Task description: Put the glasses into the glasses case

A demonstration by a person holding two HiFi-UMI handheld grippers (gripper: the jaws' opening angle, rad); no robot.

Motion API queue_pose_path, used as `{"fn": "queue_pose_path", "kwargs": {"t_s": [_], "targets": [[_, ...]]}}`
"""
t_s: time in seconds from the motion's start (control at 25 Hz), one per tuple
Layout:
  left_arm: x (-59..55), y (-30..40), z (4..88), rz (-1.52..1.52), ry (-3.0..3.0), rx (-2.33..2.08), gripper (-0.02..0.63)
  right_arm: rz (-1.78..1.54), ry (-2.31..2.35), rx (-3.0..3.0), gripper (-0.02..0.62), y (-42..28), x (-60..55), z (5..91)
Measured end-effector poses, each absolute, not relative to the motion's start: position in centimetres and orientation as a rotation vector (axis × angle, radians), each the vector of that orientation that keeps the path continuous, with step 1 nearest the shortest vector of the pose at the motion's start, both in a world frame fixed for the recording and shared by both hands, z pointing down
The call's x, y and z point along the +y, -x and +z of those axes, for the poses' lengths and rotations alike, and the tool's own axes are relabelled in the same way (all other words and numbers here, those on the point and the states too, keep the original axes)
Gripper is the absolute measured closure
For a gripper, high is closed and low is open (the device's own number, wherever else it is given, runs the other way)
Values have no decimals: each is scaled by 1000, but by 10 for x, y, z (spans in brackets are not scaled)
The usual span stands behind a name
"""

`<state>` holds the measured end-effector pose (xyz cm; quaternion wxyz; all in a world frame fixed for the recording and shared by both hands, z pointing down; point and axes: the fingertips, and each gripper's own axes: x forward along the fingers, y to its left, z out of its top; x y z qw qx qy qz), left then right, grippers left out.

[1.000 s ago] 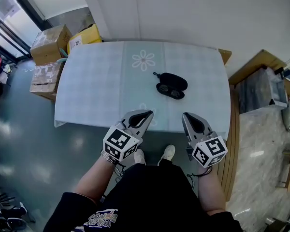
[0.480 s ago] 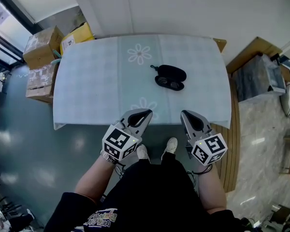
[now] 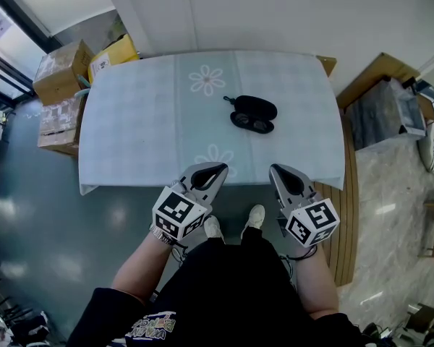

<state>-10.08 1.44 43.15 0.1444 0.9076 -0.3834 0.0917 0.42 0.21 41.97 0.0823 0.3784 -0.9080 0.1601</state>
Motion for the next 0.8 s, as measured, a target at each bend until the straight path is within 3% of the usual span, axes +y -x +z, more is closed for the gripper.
{"fn": "queue_pose_path", "kwargs": {"t_s": [0.8], "targets": [[13,102,429,253,-2616,-1114,578,462,-1122,-2713,572,-3,0,417]]}}
